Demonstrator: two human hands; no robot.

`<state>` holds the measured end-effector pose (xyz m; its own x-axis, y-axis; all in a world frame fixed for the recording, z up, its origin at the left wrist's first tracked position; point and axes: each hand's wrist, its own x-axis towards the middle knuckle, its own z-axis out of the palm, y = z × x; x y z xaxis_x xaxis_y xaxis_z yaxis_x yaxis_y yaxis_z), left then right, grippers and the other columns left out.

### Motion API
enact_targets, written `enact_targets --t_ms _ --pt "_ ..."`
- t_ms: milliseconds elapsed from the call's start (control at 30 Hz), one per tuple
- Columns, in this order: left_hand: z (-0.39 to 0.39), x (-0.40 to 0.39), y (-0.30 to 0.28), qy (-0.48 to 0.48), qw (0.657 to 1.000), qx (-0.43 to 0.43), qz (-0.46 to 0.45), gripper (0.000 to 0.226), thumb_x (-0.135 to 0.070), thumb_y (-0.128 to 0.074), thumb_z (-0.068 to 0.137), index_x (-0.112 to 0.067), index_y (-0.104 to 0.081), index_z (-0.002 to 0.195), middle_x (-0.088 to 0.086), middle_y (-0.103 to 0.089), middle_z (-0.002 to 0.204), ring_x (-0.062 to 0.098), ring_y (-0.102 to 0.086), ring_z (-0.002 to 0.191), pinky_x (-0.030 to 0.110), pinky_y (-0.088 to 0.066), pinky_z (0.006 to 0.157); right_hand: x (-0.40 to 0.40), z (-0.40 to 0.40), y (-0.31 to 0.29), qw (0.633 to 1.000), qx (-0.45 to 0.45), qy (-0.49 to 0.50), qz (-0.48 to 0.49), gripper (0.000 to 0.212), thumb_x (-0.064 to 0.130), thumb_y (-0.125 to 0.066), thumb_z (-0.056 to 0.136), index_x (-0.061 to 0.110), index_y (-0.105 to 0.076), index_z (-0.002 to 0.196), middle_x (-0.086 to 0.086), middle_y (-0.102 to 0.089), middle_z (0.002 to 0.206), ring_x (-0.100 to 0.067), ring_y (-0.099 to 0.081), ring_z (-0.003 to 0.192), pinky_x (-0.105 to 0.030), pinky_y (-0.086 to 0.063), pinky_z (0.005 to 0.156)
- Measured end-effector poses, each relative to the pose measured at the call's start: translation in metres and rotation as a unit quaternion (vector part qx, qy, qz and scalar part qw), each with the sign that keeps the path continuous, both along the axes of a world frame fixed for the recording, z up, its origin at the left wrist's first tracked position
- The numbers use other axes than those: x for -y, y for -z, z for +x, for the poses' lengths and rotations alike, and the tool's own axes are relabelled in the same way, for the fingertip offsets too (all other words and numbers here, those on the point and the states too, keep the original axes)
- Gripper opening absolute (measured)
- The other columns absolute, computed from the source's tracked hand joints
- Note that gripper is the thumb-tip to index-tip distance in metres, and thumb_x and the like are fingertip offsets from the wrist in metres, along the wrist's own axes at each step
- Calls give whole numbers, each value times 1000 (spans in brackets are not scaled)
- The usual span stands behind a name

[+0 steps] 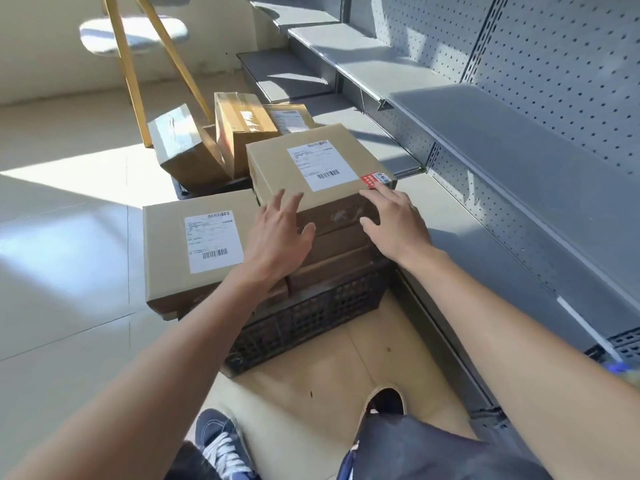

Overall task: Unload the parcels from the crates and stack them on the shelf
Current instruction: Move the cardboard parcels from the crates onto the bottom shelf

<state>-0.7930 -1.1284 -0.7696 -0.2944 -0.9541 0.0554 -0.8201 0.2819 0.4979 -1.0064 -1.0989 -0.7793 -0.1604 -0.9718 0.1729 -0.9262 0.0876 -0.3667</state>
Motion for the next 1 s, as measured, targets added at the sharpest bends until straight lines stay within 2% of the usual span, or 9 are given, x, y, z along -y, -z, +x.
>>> enact_targets --t_ms 133,233,333,433,600,700,800,900,1000 --pt "-11 34 9 2 1000 11 -22 68 -46 -56 99 -34 -25 159 3 -7 170 31 -6 156 53 -25 121 32 -14 10 998 -35 -7 -46 57 26 -69 90 24 -52 144 -7 -35 160 -29 -28 146 -51 -38 108" --pt "-13 49 19 -4 1000 4 -9 71 -51 -57 97 -38 -24 159 1 -2 171 31 1 157 52 -19 123 51 -18 16 999 -28 12 -34 67 39 -70 90 32 -43 150 -7 -22 166 -29 -17 151 -52 -28 114" --pt "-10 57 27 -9 1000 -18 12 69 -54 -57 97 -38 -28 157 2 -1 171 31 -5 156 50 -18 124 65 -20 22 999 7 40 -6 78 57 -70 85 37 -37 153 -8 -11 168 -32 -11 153 -54 -21 117" --pt "-7 61 31 -8 999 -45 21 62 -51 -57 97 -38 -35 154 2 -2 170 27 -13 155 46 -22 122 70 -22 31 997 64 51 10 81 65 -69 82 37 -40 152 -12 -11 168 -36 -10 152 -53 -21 118" --pt "-5 57 32 -15 997 -76 27 63 -47 -63 95 -39 -38 153 2 8 170 26 -15 155 40 -23 121 61 -18 47 990 111 60 -65 74 59 -76 78 31 -56 143 -10 -31 159 -34 -26 140 -43 -28 118" --pt "-2 54 31 -26 995 -86 45 76 -51 -70 89 -40 -35 154 5 14 169 28 -26 151 38 -30 117 53 -15 49 986 112 71 -97 73 57 -80 74 31 -60 139 -4 -37 148 -29 -32 131 -38 -35 113" --pt "2 54 30 -33 995 -87 48 84 -52 -75 85 -40 -32 156 6 13 169 30 -29 149 41 -32 116 48 -14 48 988 108 72 -81 78 58 -79 75 33 -54 144 -4 -29 152 -30 -33 131 -44 -37 113" --pt "3 53 32 -43 993 -96 56 87 -49 -76 85 -40 -28 158 8 11 169 34 -27 149 46 -29 119 47 -11 49 987 138 69 -32 82 55 -77 80 40 -41 151 -4 -7 166 -34 -28 144 -45 -32 117" --pt "3 51 32 -54 990 -114 57 87 -45 -78 84 -37 -31 157 9 -3 169 34 -30 147 45 -28 120 49 -5 42 981 180 66 -24 83 49 -82 78 37 -43 150 -8 -16 164 -30 -30 147 -46 -31 119"
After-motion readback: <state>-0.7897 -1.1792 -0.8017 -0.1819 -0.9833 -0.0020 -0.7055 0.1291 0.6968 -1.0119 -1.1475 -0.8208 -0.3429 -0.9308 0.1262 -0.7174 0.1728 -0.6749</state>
